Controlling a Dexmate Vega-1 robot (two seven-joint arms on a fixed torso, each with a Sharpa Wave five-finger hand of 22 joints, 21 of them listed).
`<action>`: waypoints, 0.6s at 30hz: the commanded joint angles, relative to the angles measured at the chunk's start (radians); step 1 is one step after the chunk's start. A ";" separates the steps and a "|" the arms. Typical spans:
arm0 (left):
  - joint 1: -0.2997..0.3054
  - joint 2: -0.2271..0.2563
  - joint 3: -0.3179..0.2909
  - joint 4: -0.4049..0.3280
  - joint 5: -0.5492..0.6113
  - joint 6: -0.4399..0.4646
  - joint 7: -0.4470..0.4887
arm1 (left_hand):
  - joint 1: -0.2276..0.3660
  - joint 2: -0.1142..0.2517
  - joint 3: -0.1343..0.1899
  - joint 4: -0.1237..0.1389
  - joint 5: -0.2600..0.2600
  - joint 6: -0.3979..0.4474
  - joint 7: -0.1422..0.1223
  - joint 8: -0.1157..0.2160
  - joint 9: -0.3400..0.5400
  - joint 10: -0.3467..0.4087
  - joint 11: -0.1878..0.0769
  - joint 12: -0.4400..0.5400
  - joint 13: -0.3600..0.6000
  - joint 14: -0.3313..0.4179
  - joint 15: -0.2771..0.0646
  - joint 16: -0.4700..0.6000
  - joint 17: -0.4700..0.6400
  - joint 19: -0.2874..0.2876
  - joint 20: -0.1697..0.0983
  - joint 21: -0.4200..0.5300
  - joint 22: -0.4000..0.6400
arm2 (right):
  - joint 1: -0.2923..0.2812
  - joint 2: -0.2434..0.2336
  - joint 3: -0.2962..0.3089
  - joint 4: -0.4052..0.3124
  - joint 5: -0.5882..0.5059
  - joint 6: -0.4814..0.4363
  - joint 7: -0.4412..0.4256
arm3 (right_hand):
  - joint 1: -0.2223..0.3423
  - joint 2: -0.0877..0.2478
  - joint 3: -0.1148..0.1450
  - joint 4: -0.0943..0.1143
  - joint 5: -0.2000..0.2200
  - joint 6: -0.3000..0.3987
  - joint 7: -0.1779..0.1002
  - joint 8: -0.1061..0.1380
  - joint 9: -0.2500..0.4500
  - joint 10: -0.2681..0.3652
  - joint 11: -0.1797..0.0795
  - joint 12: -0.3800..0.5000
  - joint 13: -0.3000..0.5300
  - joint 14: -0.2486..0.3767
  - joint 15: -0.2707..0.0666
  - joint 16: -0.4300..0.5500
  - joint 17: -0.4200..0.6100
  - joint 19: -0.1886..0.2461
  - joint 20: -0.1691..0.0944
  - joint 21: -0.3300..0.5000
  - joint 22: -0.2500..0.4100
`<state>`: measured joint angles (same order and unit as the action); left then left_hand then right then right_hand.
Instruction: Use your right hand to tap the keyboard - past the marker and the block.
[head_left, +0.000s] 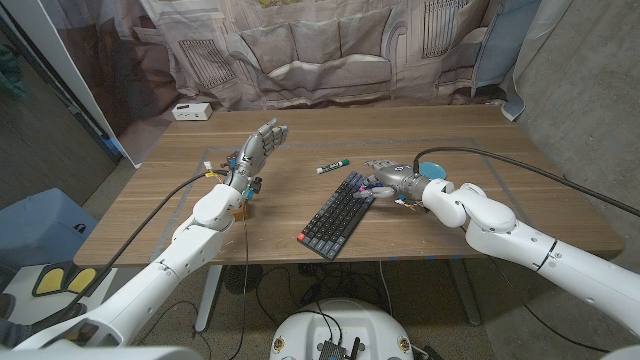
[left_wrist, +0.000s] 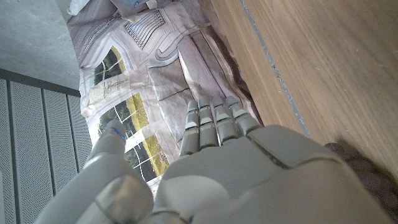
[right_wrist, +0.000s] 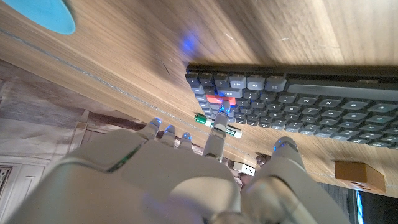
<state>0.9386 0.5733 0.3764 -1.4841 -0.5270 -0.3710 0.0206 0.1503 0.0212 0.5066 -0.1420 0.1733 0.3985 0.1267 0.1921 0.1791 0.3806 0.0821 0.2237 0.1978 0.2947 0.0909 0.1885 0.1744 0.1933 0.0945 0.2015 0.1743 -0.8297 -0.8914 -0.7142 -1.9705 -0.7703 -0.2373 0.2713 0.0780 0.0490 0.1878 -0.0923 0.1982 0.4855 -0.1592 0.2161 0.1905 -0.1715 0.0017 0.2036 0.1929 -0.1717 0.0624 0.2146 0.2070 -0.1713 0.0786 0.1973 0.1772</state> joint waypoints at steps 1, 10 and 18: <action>0.000 -0.003 0.002 0.009 -0.002 -0.009 -0.005 | 0.004 0.011 0.007 0.002 -0.001 0.008 0.000 0.000 0.003 0.008 0.001 -0.003 0.001 0.008 0.002 0.000 0.003 0.003 0.003 -0.003 0.004 | -0.009 0.001 0.011 -0.017 -0.004 -0.006 -0.014 | 0.001 0.005 0.003 -0.001 -0.002 -0.007 0.000 -0.003 0.004 -0.056 -0.001 0.004 0.004 -0.194 0.001 0.005 0.005 -0.160 -0.001 0.002 0.003; 0.001 0.001 0.001 0.008 -0.002 -0.007 -0.006 | 0.004 0.012 0.008 0.002 -0.001 0.009 0.001 0.000 0.003 0.012 0.001 -0.002 0.002 0.008 0.000 0.000 0.003 0.004 0.001 -0.003 0.004 | -0.015 -0.002 0.020 -0.032 -0.004 -0.007 -0.020 | 0.002 0.006 0.004 -0.002 -0.002 -0.014 0.000 -0.007 0.004 -0.054 0.000 0.004 0.004 -0.188 0.001 0.007 0.004 -0.153 -0.001 0.005 0.003; 0.002 0.004 -0.001 0.003 -0.001 -0.003 -0.003 | 0.004 0.012 0.008 0.002 -0.001 0.009 0.000 -0.001 0.003 0.008 0.002 -0.004 0.002 0.007 0.002 -0.001 0.003 0.003 0.002 -0.003 0.004 | -0.023 -0.007 0.031 -0.050 -0.011 -0.008 -0.032 | 0.004 0.006 0.004 -0.003 -0.001 -0.017 0.001 -0.009 0.004 -0.053 -0.002 0.004 0.004 -0.183 0.001 0.008 0.004 -0.145 -0.001 0.008 0.003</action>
<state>0.9396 0.5732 0.3771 -1.4774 -0.5282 -0.3768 0.0163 0.1503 0.0212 0.5066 -0.1420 0.1733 0.3984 0.1267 0.1923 0.1791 0.3806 0.0822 0.2237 0.1978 0.2947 0.0910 0.1885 0.1743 0.1933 0.0945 0.2015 0.1743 -0.8434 -0.8926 -0.6965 -2.0001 -0.7757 -0.2439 0.2525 0.0780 0.0490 0.1878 -0.0923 0.1982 0.4746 -0.1591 0.2090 0.1907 -0.1715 0.0017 0.2036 0.1928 -0.1717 0.0624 0.2184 0.2070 -0.1713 0.0786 0.1973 0.1772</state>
